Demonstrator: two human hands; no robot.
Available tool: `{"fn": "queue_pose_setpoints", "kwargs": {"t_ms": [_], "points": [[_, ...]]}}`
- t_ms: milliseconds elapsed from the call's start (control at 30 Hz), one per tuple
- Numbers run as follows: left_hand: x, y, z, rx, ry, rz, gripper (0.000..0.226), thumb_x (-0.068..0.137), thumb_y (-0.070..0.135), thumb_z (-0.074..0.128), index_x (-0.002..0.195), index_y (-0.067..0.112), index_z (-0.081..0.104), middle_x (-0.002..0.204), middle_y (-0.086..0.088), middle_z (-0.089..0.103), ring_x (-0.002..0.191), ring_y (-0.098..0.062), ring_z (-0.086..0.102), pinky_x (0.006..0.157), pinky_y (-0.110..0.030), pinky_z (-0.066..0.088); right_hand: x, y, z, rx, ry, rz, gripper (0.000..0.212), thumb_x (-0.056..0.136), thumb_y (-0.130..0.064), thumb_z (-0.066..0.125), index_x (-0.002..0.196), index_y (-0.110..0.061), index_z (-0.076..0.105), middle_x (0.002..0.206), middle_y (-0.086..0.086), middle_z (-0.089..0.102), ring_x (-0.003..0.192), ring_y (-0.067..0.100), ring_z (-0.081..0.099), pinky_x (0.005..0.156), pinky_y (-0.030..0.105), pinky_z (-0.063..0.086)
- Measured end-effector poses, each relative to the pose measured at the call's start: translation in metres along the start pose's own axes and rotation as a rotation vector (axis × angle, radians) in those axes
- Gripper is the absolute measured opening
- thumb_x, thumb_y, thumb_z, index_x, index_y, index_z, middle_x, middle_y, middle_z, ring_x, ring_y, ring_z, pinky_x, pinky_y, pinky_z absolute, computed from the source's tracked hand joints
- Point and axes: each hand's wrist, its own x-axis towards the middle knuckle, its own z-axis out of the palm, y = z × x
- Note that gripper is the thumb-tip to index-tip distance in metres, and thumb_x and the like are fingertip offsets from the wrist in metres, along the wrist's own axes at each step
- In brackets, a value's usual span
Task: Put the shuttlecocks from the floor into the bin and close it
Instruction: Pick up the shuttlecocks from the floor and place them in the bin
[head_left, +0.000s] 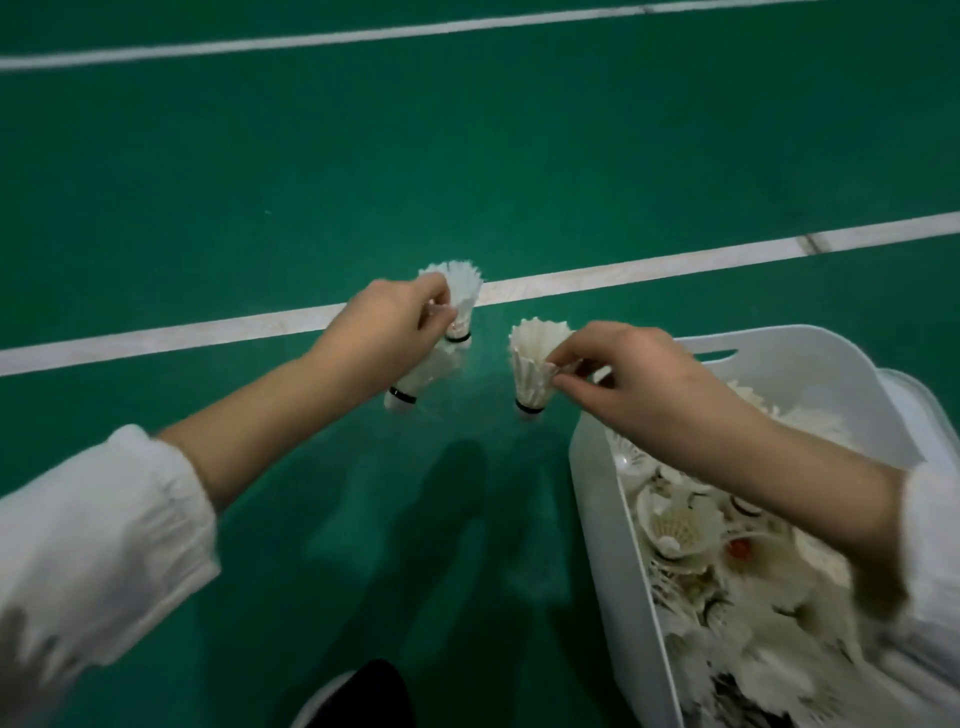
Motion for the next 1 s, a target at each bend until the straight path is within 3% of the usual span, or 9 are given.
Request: {"fn": "queue_pose_setpoints", "kwargs": {"t_ms": [133,333,467,567,667,767,833,900,1000], "points": [[-0.02,0.08,-0.052,0.104,0.065,0.213,0.015,0.092,0.037,0.049,0.093,0.023,0.054,0.093,0.006,0.067,0.07,-0.019,0.049,0.062,-0.031,0.042,-0.056,0.006,-0.054,-0.066,0.083,0.026,0.011,0.091,-0.028,0.055,0.095,-0.025,0.064,0.09,-0.011,0.059,0.077,0.003,0.057,0.071,0.009,0.044],[-0.072,0.182,-0.038,0.084,0.03,0.422,0.015,0.091,0.038,0.047,0.093,0.024,0.052,0.091,0.01,0.062,0.081,-0.018,0.055,0.062,-0.031,0.043,-0.149,0.039,-0.065,0.02,0.192,0.187,0.015,0.089,-0.025,0.056,0.097,-0.021,0.068,0.096,-0.01,0.058,0.085,0.006,0.056,0.079,0.025,0.046],[-0.107,0.215,0.005,-0.012,0.023,0.278,0.015,0.093,0.04,0.044,0.096,0.028,0.052,0.095,0.013,0.062,0.082,-0.014,0.055,0.06,-0.028,0.04,-0.199,0.063,-0.036,0.171,0.282,0.326,0.011,0.089,-0.026,0.058,0.094,-0.025,0.068,0.094,-0.012,0.058,0.082,0.006,0.06,0.08,0.028,0.05],[-0.143,0.218,0.037,-0.138,0.085,0.138,0.012,0.092,0.04,0.048,0.094,0.03,0.054,0.093,0.015,0.062,0.079,-0.012,0.058,0.062,-0.03,0.047,-0.222,0.07,-0.008,0.25,0.289,0.354,0.01,0.088,-0.022,0.06,0.092,-0.023,0.069,0.093,-0.011,0.06,0.086,0.006,0.059,0.075,0.014,0.046],[-0.171,0.216,0.06,-0.206,0.092,0.036,0.009,0.09,0.039,0.052,0.093,0.031,0.055,0.091,0.019,0.061,0.069,-0.006,0.056,0.063,-0.032,0.049,-0.237,0.071,0.01,0.304,0.301,0.358,0.009,0.087,-0.02,0.062,0.09,-0.023,0.07,0.092,-0.013,0.062,0.087,0.005,0.059,0.073,0.012,0.045],[-0.187,0.215,0.068,-0.224,0.093,0.024,0.005,0.088,0.036,0.056,0.092,0.032,0.056,0.087,0.022,0.058,0.054,0.004,0.046,0.053,-0.023,0.039,-0.253,0.068,0.01,0.383,0.379,0.388,0.008,0.087,-0.022,0.062,0.089,-0.022,0.07,0.09,-0.014,0.063,0.084,0.004,0.059,0.072,0.01,0.045],[-0.193,0.215,0.067,-0.24,0.093,0.027,0.004,0.088,0.034,0.058,0.091,0.031,0.056,0.084,0.023,0.056,0.056,0.008,0.047,0.051,-0.018,0.032,-0.266,0.066,0.003,0.432,0.419,0.408,0.007,0.086,-0.022,0.063,0.087,-0.023,0.07,0.087,-0.012,0.064,0.079,0.006,0.059,0.07,0.012,0.045],[-0.197,0.213,0.063,-0.242,0.084,0.037,0.005,0.087,0.031,0.059,0.091,0.03,0.057,0.081,0.023,0.055,0.062,0.013,0.047,0.05,-0.014,0.027,-0.276,0.064,-0.002,0.447,0.37,0.434,0.007,0.084,-0.024,0.064,0.082,-0.026,0.07,0.084,-0.012,0.065,0.078,0.007,0.058,0.069,0.015,0.045],[-0.198,0.213,0.063,-0.239,0.061,0.051,0.006,0.086,0.031,0.06,0.091,0.03,0.057,0.074,0.028,0.051,0.063,0.014,0.046,0.05,-0.01,0.024,-0.277,0.064,0.008,0.39,0.145,0.483,0.011,0.085,-0.028,0.063,0.082,-0.025,0.073,0.082,-0.014,0.065,0.08,0.004,0.059,0.076,0.02,0.046]]}}
